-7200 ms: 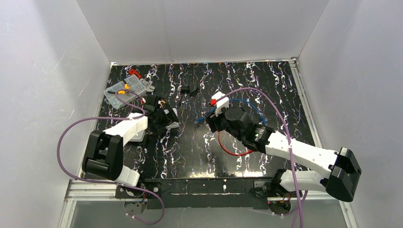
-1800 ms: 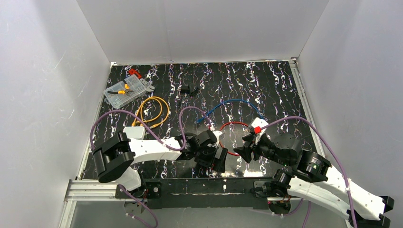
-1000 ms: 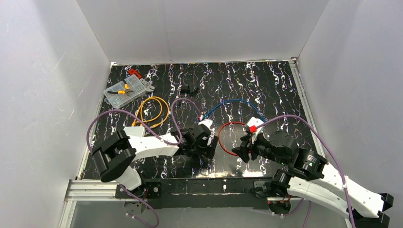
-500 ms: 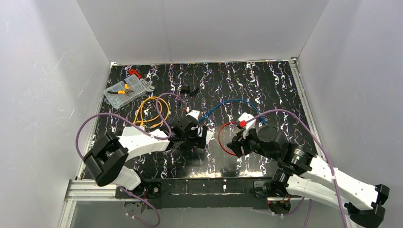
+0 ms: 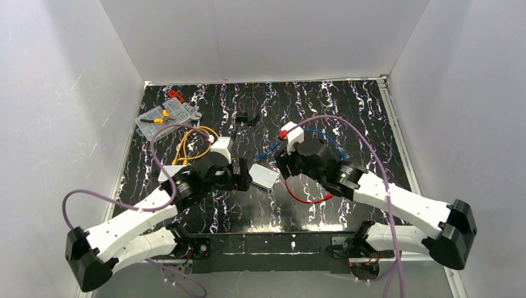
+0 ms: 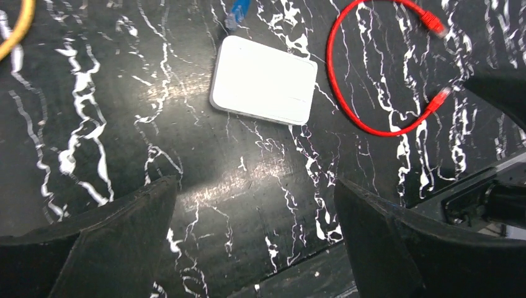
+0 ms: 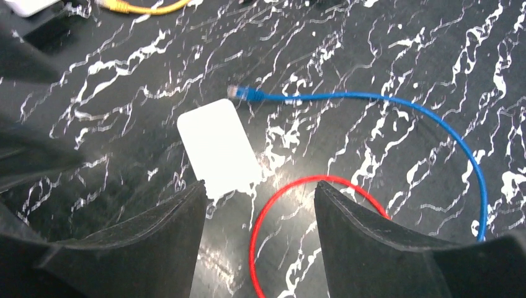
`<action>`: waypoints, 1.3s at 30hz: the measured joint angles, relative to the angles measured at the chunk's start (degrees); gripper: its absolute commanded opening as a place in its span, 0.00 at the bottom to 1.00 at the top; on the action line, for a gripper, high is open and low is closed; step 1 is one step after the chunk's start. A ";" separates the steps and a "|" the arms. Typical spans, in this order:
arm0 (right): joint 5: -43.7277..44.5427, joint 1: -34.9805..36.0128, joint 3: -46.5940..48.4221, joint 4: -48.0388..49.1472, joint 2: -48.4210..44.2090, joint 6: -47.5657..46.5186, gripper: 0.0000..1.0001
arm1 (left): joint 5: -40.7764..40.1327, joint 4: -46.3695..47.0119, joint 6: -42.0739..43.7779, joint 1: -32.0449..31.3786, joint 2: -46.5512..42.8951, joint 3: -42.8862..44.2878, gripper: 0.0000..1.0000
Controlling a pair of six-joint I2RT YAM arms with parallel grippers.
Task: Insert the plug into the switch port
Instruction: Move the switch port to the center of the board, then pick up the power from the center of the board.
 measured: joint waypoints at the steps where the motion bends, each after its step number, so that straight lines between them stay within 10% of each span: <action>1: -0.11 -0.50 1.20 0.52 1.68 -0.07 0.71 | -0.59 -1.90 -0.39 0.09 -2.14 0.28 0.98; 19: -9.35 -10.03 27.15 4.35 34.47 -1.97 0.71 | -5.86 -23.78 -3.93 0.13 -24.20 8.48 0.98; 39: -10.21 -19.82 44.17 3.45 59.17 24.00 0.68 | -7.58 -26.03 -0.83 0.13 -28.11 7.69 0.98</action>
